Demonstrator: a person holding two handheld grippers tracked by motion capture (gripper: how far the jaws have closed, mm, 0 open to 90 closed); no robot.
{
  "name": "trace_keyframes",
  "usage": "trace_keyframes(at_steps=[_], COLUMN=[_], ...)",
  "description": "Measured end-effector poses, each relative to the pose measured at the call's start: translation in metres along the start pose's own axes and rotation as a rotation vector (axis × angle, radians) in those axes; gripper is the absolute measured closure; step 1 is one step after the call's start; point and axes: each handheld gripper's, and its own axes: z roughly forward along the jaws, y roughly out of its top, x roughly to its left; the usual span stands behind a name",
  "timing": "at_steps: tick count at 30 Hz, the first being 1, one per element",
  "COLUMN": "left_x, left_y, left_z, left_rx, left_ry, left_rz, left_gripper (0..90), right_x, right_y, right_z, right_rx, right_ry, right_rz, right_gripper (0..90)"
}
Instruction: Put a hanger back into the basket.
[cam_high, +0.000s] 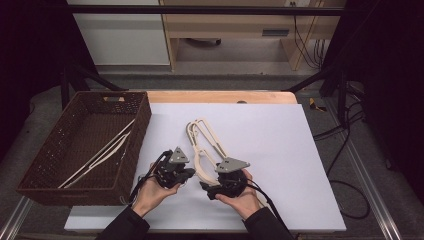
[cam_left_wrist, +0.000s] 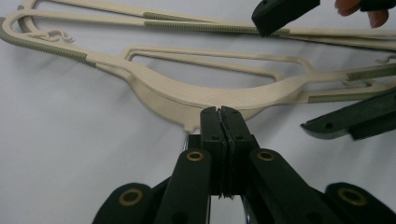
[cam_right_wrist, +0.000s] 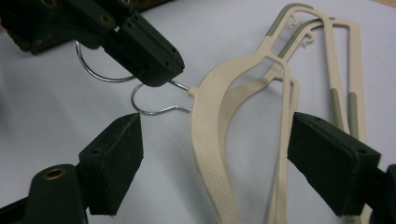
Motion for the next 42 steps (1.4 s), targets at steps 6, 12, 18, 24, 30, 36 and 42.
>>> trace_keyframes(at_steps=[6, 12, 18, 24, 30, 36, 42], left_x=[-0.001, -0.002, -0.002, -0.002, -0.002, 0.0, 0.005], left_y=[0.0, 0.002, 0.001, 0.0, 0.0, 0.0, 0.002], left_z=[-0.001, -0.002, -0.002, 0.0, 0.0, -0.004, -0.027], left_rx=[0.0, 0.005, 0.008, 0.014, 0.012, -0.021, -0.155], left_ry=[0.001, 0.006, -0.002, -0.009, -0.017, -0.029, -0.04], left_rz=[-0.006, -0.003, -0.015, -0.019, -0.02, -0.018, -0.057], left_gripper=[88.8, 88.8, 88.7, 88.7, 88.6, 87.7, 76.0], right_x=[0.003, 0.004, 0.007, 0.01, 0.01, 0.01, 0.011], right_y=[-0.003, -0.004, -0.005, -0.007, -0.007, -0.007, -0.008], right_z=[0.008, 0.012, 0.014, 0.017, 0.017, 0.015, 0.014], right_rx=[0.044, 0.072, 0.096, 0.12, 0.127, 0.122, 0.132], right_ry=[-0.021, -0.027, -0.028, -0.045, -0.044, -0.035, -0.054], right_rz=[-0.037, -0.057, -0.092, -0.116, -0.136, -0.159, -0.194], right_gripper=[26.9, 41.6, 56.9, 66.6, 72.5, 73.9, 74.9])
